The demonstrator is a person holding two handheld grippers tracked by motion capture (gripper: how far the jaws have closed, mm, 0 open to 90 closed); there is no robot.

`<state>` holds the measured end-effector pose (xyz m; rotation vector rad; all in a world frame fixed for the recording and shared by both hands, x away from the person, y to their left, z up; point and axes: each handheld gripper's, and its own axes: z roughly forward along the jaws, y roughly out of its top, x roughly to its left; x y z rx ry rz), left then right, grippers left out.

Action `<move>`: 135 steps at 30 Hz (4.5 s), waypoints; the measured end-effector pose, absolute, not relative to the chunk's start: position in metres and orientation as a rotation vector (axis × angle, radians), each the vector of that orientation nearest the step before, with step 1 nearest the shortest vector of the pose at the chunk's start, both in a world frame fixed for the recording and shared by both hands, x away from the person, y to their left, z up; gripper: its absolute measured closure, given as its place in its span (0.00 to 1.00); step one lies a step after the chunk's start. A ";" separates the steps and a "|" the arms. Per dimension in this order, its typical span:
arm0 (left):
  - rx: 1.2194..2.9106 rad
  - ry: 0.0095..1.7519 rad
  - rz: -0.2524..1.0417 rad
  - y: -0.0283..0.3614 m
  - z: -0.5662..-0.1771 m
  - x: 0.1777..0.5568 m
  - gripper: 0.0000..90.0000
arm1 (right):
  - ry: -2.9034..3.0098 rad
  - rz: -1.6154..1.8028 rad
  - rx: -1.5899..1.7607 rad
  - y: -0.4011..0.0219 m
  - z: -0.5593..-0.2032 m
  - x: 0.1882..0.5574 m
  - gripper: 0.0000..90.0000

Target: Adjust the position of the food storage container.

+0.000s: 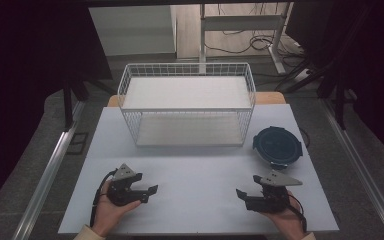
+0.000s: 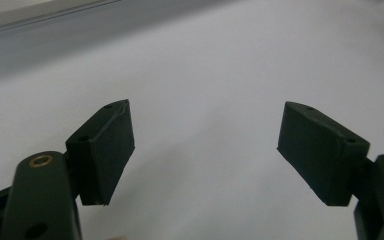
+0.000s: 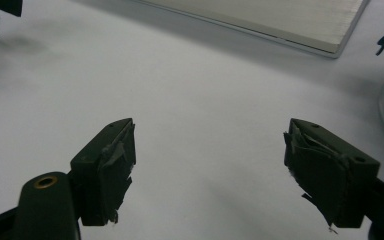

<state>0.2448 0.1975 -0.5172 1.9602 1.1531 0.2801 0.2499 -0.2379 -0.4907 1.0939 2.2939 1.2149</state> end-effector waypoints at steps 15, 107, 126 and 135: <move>1.960 1.154 0.290 0.198 -0.517 0.243 0.25 | 2.318 1.184 1.099 -0.237 -0.492 0.249 0.27; 1.954 1.194 0.272 0.204 -0.520 0.248 0.24 | 2.262 0.557 1.396 -0.353 -0.447 0.472 1.00; 1.922 1.210 0.225 0.207 -0.519 0.250 0.23 | 2.376 0.615 1.269 -0.324 -0.449 0.441 1.00; 1.930 1.194 0.220 0.206 -0.518 0.249 0.23 | 2.434 0.647 1.185 -0.291 -0.452 0.412 1.00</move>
